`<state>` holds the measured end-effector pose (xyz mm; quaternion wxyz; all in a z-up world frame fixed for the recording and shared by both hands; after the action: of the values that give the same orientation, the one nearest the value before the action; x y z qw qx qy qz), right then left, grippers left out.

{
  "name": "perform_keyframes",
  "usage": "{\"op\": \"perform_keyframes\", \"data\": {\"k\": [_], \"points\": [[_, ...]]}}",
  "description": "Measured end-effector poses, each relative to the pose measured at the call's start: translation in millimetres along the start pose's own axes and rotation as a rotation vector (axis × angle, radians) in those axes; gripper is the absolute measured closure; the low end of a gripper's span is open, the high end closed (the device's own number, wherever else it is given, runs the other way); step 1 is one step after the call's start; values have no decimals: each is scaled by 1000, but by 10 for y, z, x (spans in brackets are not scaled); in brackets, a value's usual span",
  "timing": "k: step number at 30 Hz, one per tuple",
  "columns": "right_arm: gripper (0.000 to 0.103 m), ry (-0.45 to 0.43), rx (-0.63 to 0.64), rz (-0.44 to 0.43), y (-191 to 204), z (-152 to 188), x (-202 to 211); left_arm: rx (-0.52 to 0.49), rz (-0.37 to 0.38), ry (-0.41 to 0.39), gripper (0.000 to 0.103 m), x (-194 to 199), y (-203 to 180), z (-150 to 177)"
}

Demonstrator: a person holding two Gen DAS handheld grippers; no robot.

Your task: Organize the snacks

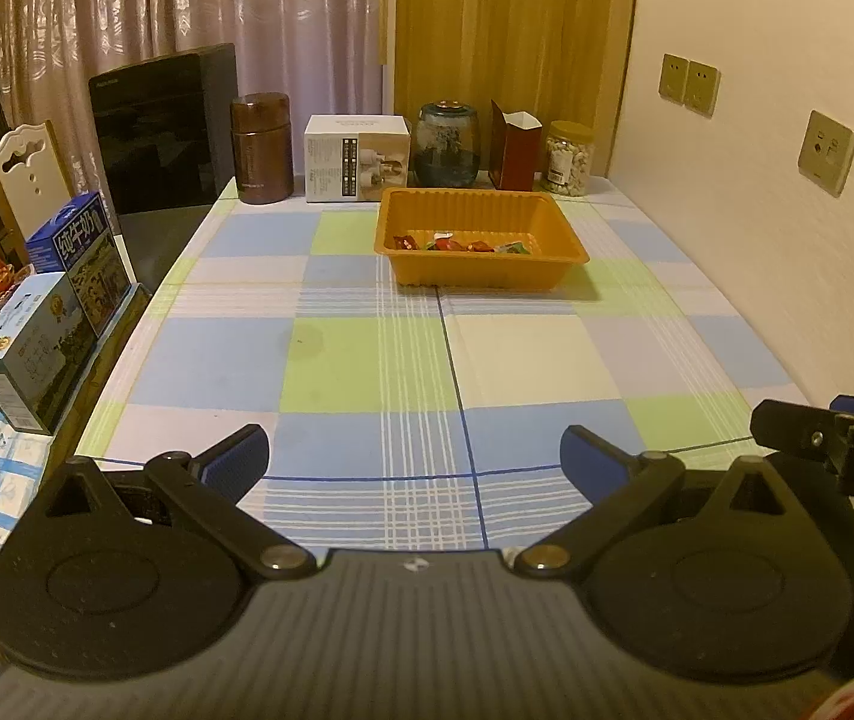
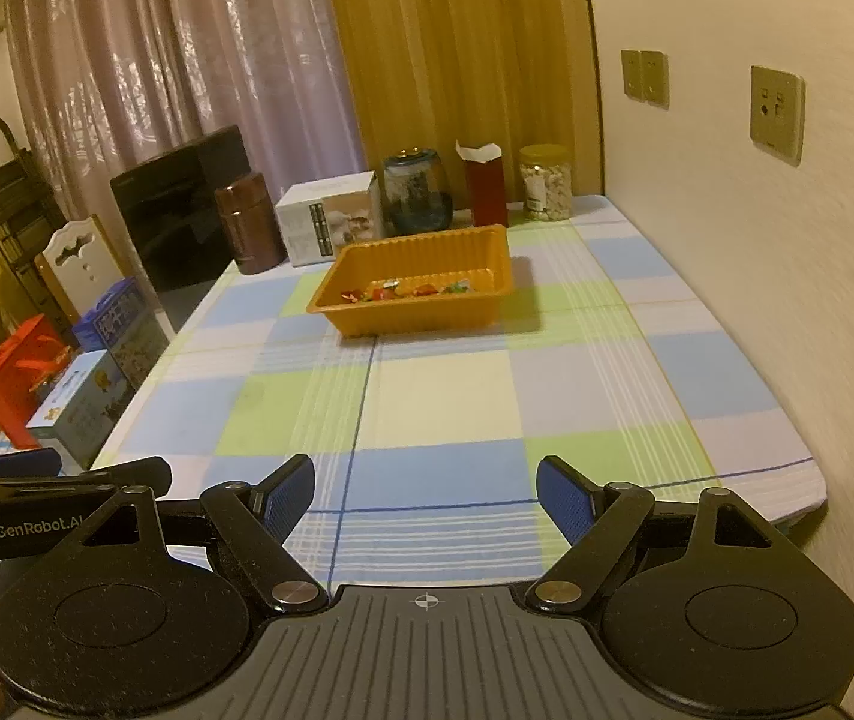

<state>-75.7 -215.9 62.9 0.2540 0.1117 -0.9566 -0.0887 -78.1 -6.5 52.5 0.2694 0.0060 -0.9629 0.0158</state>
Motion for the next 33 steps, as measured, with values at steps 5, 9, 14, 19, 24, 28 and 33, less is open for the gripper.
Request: {"op": "perform_keyframes", "data": {"k": [5,9,14,19,24,28,33], "points": [[22,1,-2,0,-7,3,1,3,0,3,0,-3,12,6],[22,3,-3,-1,-10,14,-6,3,1,3,0,-5,11,5],[22,3,-1,0,-12,16,-8,5,2,4,0,-2,18,13],[22,4,-2,0,-11,18,-12,5,1,3,0,-6,18,12],[22,6,-3,1,-10,51,-18,8,-1,5,0,-16,12,27],[22,7,-3,2,-6,68,-26,9,1,5,0,-19,9,34],[22,7,-5,2,-7,78,-29,10,1,6,0,-19,3,39]]}}
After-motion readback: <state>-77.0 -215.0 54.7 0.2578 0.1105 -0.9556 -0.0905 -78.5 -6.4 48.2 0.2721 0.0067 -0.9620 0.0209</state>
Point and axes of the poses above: each gripper's, at about its wrist camera, not at the fingertips, and x roughly against the way its jaws point, y to its left, z to its underside, the point moved 4 cm from there along -x, roughly the way its jaws point, and after that the axes turned 9 degrees about -y, right-handed, at the moved point
